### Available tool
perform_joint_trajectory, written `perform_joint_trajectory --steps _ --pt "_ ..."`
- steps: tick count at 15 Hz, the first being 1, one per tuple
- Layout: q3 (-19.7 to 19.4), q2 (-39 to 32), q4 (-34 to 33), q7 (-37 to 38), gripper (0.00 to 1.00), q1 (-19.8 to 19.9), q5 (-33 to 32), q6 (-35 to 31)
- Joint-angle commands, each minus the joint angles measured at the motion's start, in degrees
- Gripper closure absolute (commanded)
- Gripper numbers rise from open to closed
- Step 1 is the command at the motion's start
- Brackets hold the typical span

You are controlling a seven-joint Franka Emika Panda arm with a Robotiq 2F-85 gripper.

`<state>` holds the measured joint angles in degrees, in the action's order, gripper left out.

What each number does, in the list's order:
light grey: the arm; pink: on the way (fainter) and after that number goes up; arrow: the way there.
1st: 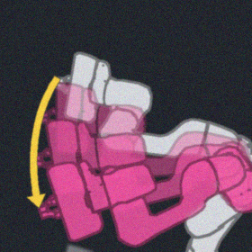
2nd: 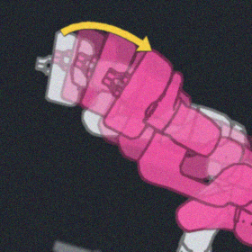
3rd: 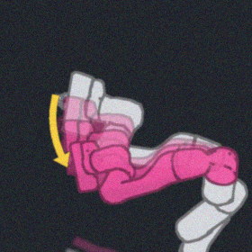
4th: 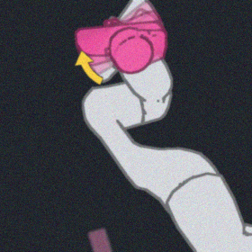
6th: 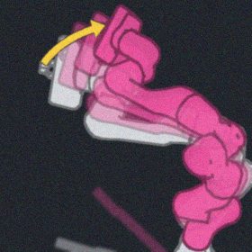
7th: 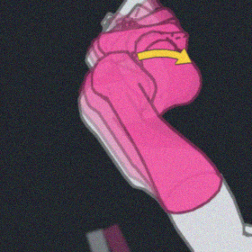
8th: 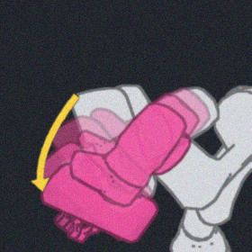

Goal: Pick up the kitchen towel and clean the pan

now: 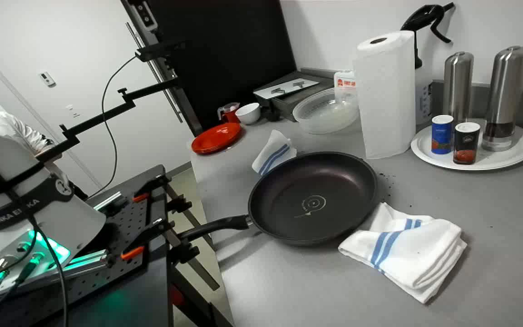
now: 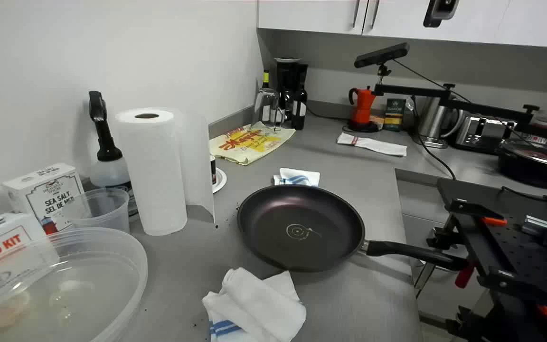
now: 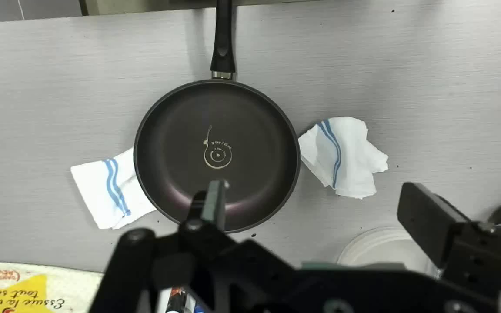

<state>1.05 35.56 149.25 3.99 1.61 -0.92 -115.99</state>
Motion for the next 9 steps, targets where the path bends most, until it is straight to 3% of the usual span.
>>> perform_joint_trajectory --steps 1,9 --pt "-0.1 0.0 -0.1 0.0 0.0 -0.1 -0.1 0.1" --pt "0.2 -8.4 0.8 -0.9 0.0 -3.4 5.7 -7.0"
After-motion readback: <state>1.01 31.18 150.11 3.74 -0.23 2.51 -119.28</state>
